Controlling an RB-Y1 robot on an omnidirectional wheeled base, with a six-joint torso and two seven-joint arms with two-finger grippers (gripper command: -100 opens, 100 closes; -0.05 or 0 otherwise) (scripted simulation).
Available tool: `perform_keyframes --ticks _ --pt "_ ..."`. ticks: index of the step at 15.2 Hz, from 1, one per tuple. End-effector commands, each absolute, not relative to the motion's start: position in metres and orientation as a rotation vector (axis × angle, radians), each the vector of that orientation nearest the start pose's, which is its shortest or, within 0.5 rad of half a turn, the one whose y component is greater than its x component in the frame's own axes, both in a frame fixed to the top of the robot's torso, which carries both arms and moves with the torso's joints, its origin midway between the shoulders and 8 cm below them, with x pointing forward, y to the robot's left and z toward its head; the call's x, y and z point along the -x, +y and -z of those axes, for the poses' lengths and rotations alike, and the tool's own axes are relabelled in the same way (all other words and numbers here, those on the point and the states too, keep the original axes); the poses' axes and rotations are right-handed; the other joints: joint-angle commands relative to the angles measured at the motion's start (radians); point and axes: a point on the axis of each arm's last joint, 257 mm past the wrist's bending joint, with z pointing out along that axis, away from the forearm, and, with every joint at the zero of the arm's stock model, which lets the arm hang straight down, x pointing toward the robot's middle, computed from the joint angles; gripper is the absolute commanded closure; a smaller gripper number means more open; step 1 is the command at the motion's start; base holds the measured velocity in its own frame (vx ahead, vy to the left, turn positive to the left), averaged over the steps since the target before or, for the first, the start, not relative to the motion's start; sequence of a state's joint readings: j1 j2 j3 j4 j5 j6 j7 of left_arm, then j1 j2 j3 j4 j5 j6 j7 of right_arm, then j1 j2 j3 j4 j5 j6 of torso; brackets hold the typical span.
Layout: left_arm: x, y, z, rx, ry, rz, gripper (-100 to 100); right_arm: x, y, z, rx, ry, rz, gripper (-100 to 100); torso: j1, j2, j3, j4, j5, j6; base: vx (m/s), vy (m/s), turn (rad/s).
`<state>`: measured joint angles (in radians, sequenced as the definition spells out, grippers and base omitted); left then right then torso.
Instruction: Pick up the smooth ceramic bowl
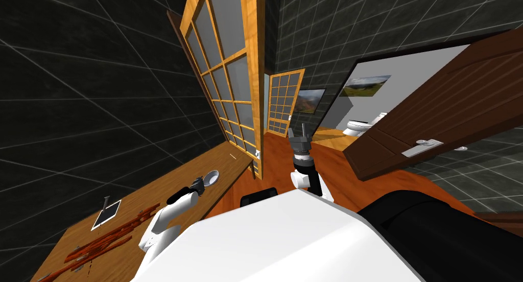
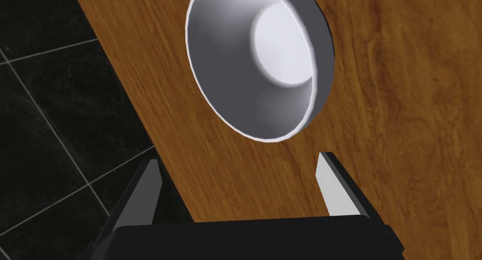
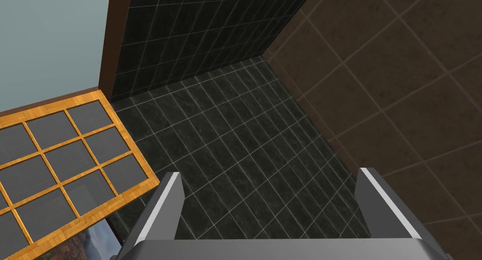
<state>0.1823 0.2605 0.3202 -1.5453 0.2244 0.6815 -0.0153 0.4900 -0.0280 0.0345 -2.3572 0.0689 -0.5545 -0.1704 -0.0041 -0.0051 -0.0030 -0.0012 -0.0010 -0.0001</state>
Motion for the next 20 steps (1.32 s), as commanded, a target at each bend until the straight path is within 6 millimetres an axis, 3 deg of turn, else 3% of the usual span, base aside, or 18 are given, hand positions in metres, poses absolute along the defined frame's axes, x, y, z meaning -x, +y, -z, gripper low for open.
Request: perform_keyframes --ticks 1,7,16,20 --pt "-0.359 0.486 0.438 2.026 1.411 0.433 -100 -0.32 -0.249 -0.069 -0.544 0.545 -1.491 0 0.0 0.0 0.0 0.0 0.0 0.0 0.074 -0.053 -0.021" --pt "-0.33 0.492 0.468 2.173 1.42 0.347 -100 -0.32 -0.249 -0.069 -0.544 0.545 -1.491 0 0.001 0.0 0.0 0.0 0.0 0.0 0.072 -0.045 -0.023" --pt "-0.293 0.498 0.498 2.347 1.415 0.24 -100 -0.32 -0.249 -0.069 -0.544 0.545 -1.491 0 0.001 0.0 0.0 0.0 0.0 0.0 0.065 -0.031 -0.022" --pt "-0.299 0.504 0.503 2.344 1.385 0.249 -100 -0.32 -0.249 -0.069 -0.544 0.545 -1.491 0 0.004 0.005 0.003 0.001 0.001 0.0 -0.007 0.007 -0.084"
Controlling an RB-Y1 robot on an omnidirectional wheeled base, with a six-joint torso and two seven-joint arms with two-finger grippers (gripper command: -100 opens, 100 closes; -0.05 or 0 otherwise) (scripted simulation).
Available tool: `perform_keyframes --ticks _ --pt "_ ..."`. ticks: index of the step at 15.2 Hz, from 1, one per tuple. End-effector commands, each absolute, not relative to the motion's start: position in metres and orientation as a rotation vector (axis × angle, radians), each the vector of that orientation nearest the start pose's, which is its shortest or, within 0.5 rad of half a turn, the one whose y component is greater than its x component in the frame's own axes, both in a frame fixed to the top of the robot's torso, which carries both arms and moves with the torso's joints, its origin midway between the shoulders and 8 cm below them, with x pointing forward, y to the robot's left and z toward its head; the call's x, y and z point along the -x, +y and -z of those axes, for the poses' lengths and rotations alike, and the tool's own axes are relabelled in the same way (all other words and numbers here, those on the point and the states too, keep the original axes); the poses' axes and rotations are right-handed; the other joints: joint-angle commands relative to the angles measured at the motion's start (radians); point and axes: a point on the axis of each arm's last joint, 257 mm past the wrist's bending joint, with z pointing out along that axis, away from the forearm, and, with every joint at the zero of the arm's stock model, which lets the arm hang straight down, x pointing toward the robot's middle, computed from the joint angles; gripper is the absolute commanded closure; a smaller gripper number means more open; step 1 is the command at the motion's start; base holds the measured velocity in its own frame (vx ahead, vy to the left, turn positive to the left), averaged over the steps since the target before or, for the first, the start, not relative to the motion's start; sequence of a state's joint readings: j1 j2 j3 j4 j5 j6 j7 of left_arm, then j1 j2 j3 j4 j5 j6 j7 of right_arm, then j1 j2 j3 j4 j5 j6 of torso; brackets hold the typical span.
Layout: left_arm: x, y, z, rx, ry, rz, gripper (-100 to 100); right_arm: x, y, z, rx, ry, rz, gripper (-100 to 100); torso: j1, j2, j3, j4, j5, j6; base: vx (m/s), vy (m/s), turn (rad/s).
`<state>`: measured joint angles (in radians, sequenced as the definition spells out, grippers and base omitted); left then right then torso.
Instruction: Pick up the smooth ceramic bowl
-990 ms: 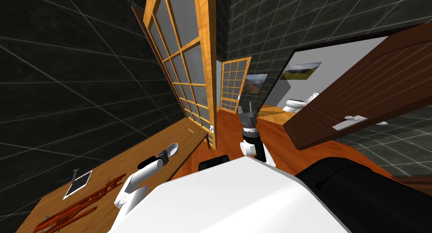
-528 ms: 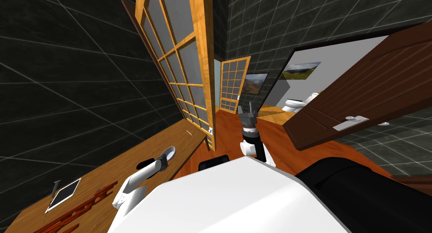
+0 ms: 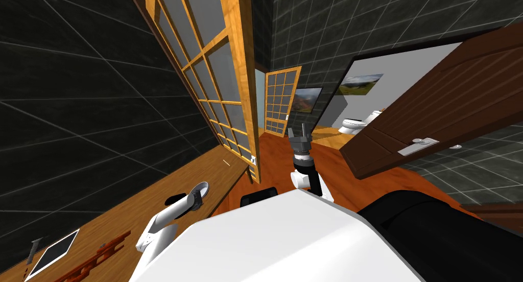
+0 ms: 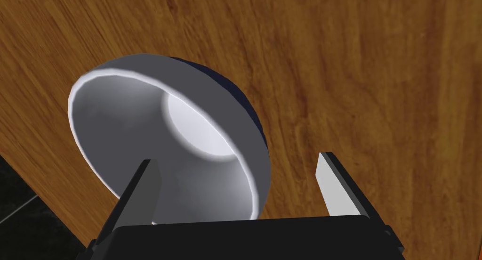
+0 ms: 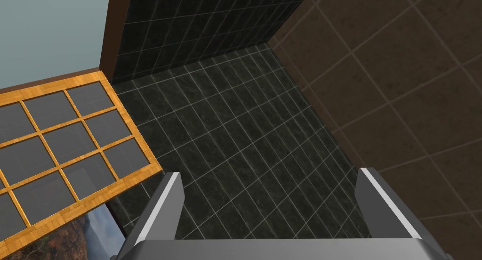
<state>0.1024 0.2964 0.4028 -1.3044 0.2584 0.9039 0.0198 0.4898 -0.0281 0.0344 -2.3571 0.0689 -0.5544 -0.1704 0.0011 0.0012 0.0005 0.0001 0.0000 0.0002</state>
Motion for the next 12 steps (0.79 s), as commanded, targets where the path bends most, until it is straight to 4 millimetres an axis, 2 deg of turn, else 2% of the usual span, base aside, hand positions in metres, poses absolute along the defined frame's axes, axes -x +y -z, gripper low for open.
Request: perform_keyframes --ticks 1,7,8,12 --pt "-0.3 0.506 0.505 2.348 1.377 0.248 -100 -0.32 -0.249 -0.069 -0.544 0.545 -1.491 0 0.0 0.0 0.0 0.0 0.0 0.0 -0.047 0.031 -0.095" --pt "-0.3 0.512 0.512 2.363 1.349 0.244 -100 -0.32 -0.249 -0.069 -0.544 0.545 -1.491 0 0.0 0.002 0.001 0.001 0.0 0.0 -0.045 0.017 -0.086" --pt "-0.301 0.512 0.513 2.363 1.346 0.245 100 -0.32 -0.249 -0.069 -0.544 0.545 -1.491 0 0.0 0.002 0.001 0.0 0.0 0.0 -0.01 0.005 -0.001" --pt "-0.3 0.512 0.513 2.366 1.345 0.245 100 -0.32 -0.249 -0.069 -0.544 0.545 -1.491 0 -0.001 -0.001 0.0 0.0 0.0 0.0 -0.003 0.0 0.003"
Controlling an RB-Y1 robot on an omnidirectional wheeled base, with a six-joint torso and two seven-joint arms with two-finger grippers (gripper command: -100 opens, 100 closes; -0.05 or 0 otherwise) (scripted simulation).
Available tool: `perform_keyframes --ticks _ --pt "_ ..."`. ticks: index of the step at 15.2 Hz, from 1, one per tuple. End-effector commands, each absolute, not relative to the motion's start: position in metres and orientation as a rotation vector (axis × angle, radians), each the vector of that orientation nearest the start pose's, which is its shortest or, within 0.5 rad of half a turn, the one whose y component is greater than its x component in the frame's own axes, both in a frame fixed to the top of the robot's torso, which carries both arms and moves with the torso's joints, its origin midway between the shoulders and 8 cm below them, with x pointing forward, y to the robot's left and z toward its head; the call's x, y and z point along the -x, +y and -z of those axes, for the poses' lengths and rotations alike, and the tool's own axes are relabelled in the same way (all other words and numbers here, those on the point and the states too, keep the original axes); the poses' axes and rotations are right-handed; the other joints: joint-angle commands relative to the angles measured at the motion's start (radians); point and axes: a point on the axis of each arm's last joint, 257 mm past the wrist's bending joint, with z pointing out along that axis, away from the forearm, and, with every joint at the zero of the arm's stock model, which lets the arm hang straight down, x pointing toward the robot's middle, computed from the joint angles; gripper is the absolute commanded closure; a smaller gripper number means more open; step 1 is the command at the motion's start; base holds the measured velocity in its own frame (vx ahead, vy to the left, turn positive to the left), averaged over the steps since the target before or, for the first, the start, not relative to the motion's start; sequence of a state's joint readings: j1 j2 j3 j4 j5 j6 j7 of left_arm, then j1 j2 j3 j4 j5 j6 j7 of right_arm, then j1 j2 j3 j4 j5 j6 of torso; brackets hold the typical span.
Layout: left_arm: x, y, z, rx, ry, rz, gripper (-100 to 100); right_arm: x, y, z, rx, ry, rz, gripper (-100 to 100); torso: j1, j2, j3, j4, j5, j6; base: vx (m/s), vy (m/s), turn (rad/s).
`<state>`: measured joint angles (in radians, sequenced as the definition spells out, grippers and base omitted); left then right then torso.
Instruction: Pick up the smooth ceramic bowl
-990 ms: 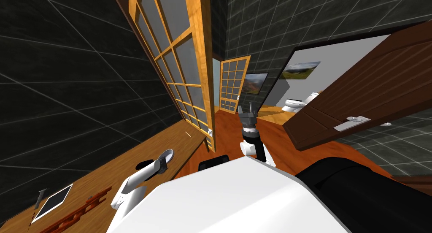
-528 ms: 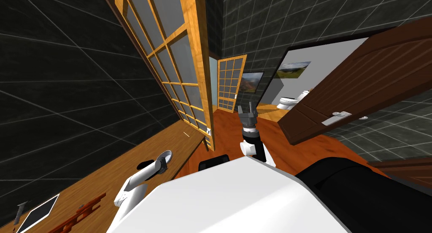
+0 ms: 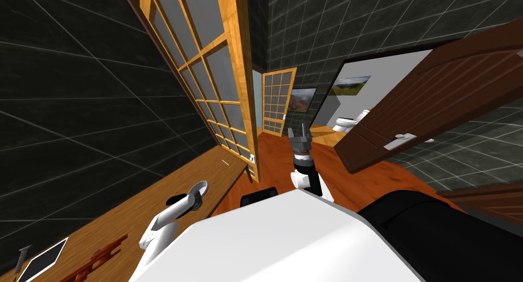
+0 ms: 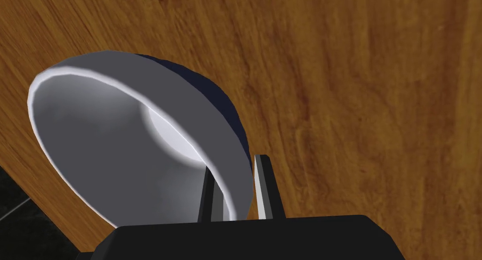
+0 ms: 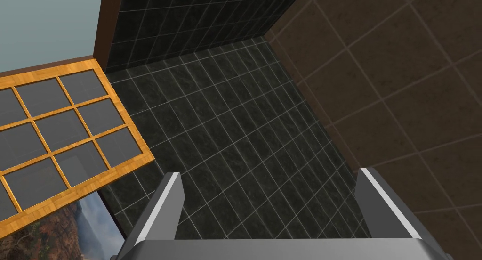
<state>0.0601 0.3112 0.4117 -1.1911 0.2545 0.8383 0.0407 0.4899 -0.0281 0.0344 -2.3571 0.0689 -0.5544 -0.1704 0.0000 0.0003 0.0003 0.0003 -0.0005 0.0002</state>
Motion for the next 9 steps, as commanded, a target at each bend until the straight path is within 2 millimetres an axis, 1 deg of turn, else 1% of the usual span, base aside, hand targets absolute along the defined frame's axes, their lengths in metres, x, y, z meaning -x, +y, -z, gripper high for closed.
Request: perform_keyframes --ticks 1,3,8,9 --pt "-0.3 0.509 0.509 2.355 1.362 0.247 100 -0.32 -0.249 -0.069 -0.544 0.545 -1.491 0 0.0 0.0 0.0 0.0 0.0 0.0 0.025 -0.007 0.114" --pt "-0.3 0.506 0.505 2.348 1.377 0.248 100 -0.32 -0.249 -0.069 -0.544 0.545 -1.491 0 -0.001 -0.002 -0.001 0.0 -0.001 -0.001 0.051 -0.02 0.158" --pt "-0.298 0.497 0.494 2.329 1.416 0.252 100 -0.32 -0.249 -0.069 -0.544 0.545 -1.491 0 -0.003 -0.003 -0.001 0.0 -0.001 0.0 0.047 -0.025 0.092" --pt "-0.298 0.499 0.497 2.333 1.406 0.252 100 -0.32 -0.249 -0.069 -0.544 0.545 -1.491 0 -0.003 -0.003 -0.001 0.0 -0.001 0.0 0.024 -0.015 0.031"
